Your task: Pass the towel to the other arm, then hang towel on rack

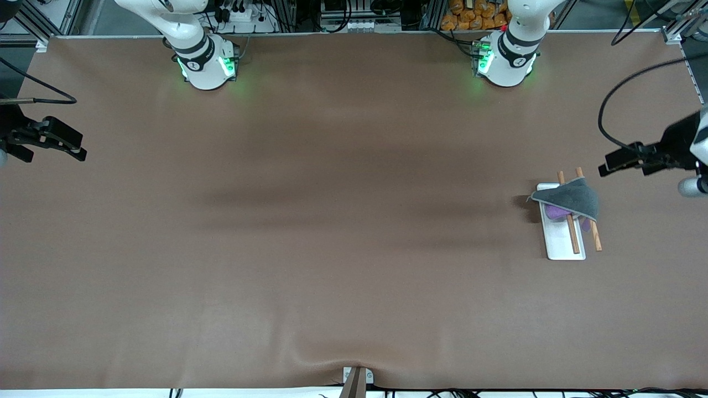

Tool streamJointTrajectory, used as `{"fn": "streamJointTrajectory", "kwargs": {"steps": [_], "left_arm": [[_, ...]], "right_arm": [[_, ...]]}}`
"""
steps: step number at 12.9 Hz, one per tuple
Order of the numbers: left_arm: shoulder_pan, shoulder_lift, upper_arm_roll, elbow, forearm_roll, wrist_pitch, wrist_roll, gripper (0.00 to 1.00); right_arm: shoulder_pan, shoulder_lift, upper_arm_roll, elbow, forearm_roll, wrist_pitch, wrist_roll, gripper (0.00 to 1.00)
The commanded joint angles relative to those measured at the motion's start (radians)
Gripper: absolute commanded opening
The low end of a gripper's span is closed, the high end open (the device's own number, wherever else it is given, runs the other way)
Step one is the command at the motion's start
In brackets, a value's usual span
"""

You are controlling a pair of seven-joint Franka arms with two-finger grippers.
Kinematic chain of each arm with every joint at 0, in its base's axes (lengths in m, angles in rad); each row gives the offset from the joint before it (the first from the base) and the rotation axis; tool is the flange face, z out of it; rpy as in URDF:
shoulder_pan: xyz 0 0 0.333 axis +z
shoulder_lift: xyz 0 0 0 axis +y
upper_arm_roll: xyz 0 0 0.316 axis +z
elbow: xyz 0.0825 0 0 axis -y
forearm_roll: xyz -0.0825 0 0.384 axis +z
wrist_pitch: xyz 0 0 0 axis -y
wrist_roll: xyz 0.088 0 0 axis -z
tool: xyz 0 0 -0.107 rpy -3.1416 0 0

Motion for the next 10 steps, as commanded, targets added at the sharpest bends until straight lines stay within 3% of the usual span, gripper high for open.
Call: {"fn": "streamJointTrajectory", "kwargs": {"steps": [1, 6, 7, 10], "left_arm": [[0.011, -0.057, -0.015, -0.008, 0.018, -0.030, -0.033, 1.00], [-0.017, -0.102, -0.028, -0.009, 0.053, -0.032, -0.021, 1.00], [-0.068, -0.102, -0.003, -0.009, 0.062, -0.032, -0.021, 1.00], [-0.233, -0.105, 0.160, -0.009, 0.073, -0.032, -0.020, 1.00]], "right_arm": [[-0.002, 0.007, 0.006, 0.023, 0.005, -0.016, 0.012, 1.00], [-0.001, 0.004, 0.008, 0.024, 0.005, -0.016, 0.012, 1.00], [-0.001, 0.004, 0.008, 0.023, 0.004, -0.016, 0.012, 1.00], [-0.001, 0.004, 0.008, 0.022, 0.005, -0.018, 0.012, 1.00]]}}
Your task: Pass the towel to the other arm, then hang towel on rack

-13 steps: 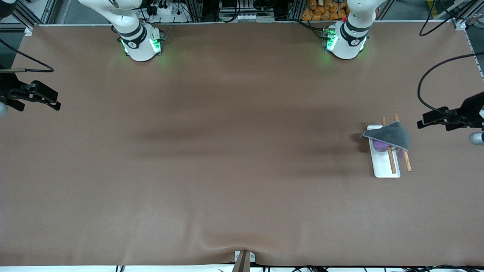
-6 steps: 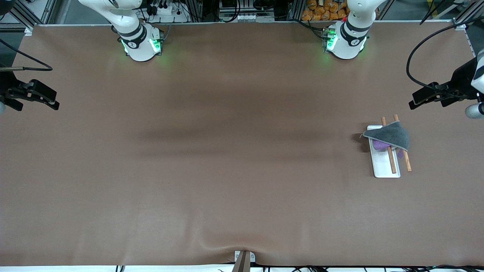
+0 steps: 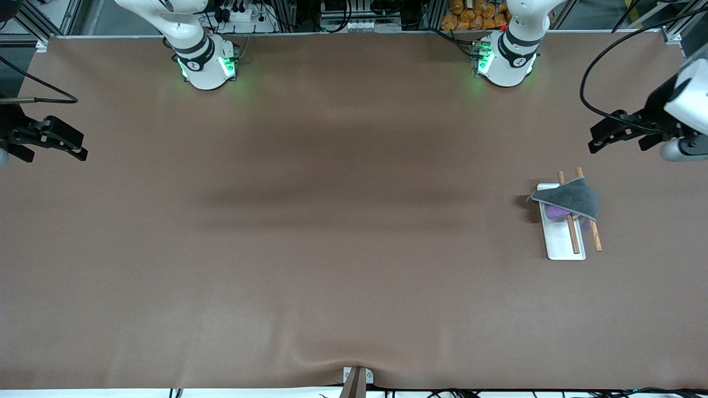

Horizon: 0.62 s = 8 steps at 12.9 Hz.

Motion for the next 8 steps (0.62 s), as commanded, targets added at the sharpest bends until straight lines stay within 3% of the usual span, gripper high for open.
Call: {"fn": "streamJointTrajectory", "kwargs": {"steps": [1, 3, 8], "left_arm": [[-0.143, -0.028, 0.147, -0.010, 0.022, -0.010, -0.001, 1.00], [-0.284, -0.042, 0.288, -0.018, 0.022, -0.010, -0.001, 1.00], [-0.448, -0.057, 0.466, -0.033, 0.019, -0.019, 0.008, 1.00]], "right_arm": [[-0.001, 0.004, 0.004, 0.021, 0.005, -0.017, 0.014, 1.00], [-0.001, 0.004, 0.004, 0.021, 0.005, -0.017, 0.012, 1.00], [-0.001, 0.004, 0.004, 0.021, 0.005, -0.019, 0.014, 1.00]]}}
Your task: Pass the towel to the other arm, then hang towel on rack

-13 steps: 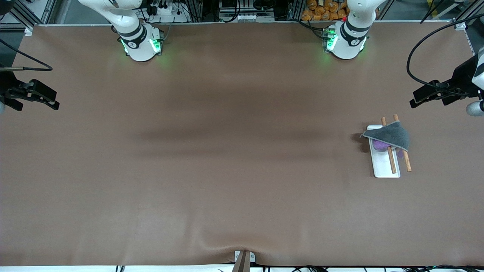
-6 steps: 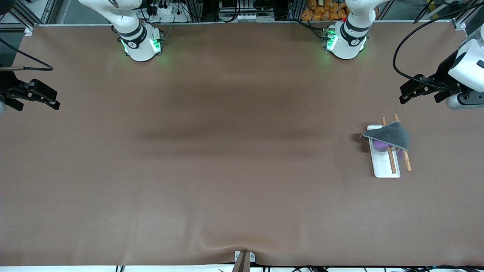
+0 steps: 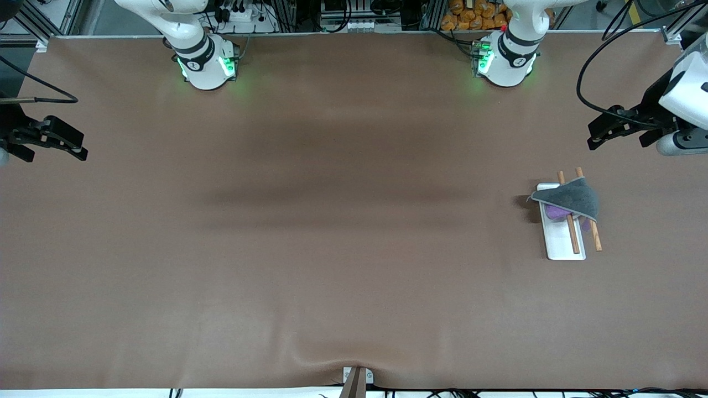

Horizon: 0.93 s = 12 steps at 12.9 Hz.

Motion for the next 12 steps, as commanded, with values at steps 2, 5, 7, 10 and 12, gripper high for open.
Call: {"fn": "streamJointTrajectory", "kwargs": {"steps": [2, 5, 7, 10, 12], "left_arm": [[-0.069, -0.052, 0.072, -0.030, 0.018, -0.032, 0.011, 1.00], [-0.082, -0.065, 0.085, -0.044, 0.018, -0.052, 0.011, 1.00], [-0.114, -0.066, 0.142, -0.044, 0.017, -0.052, 0.011, 1.00], [-0.115, -0.066, 0.153, -0.044, 0.015, -0.052, 0.011, 1.00], [-0.120, -0.074, 0.168, -0.055, 0.015, -0.052, 0.010, 1.00]], "right_arm": [[0.001, 0.004, 0.004, 0.021, 0.005, -0.018, 0.013, 1.00], [0.001, 0.004, 0.004, 0.021, 0.005, -0.018, 0.013, 1.00], [0.001, 0.004, 0.004, 0.021, 0.005, -0.018, 0.013, 1.00], [0.001, 0.004, 0.005, 0.021, 0.005, -0.018, 0.013, 1.00], [0.002, 0.003, 0.005, 0.021, 0.005, -0.018, 0.013, 1.00]]}}
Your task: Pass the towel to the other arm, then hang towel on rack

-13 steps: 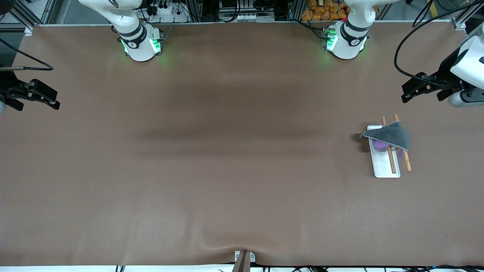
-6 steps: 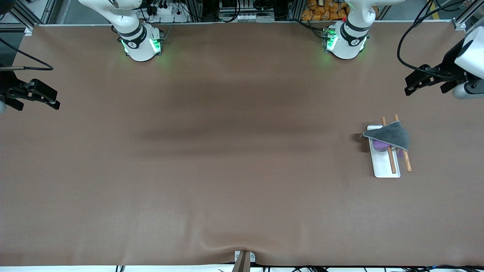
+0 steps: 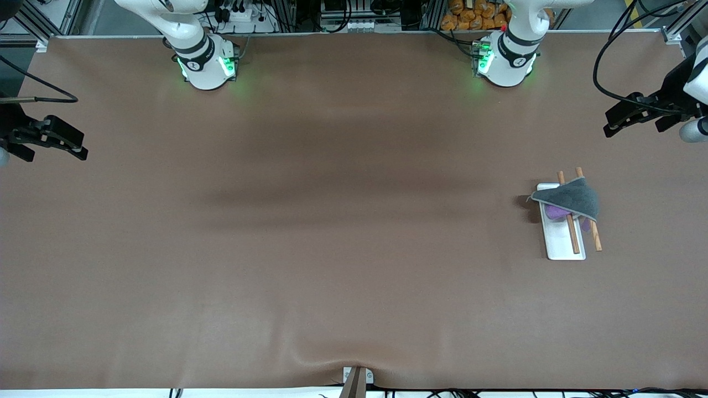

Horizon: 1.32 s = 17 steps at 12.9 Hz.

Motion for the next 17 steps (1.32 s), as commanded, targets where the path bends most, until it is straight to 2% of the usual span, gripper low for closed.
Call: {"fn": "streamJointTrajectory", "kwargs": {"steps": [1, 17], "left_arm": [[-0.034, -0.043, 0.038, -0.048, 0.015, 0.006, -0.001, 1.00], [-0.031, -0.061, 0.036, -0.070, 0.031, 0.007, -0.005, 1.00]], "right_arm": [[0.002, 0.003, 0.006, 0.019, 0.005, -0.016, 0.013, 1.00], [0.014, 0.001, 0.004, 0.017, 0.005, -0.016, 0.013, 1.00]]}}
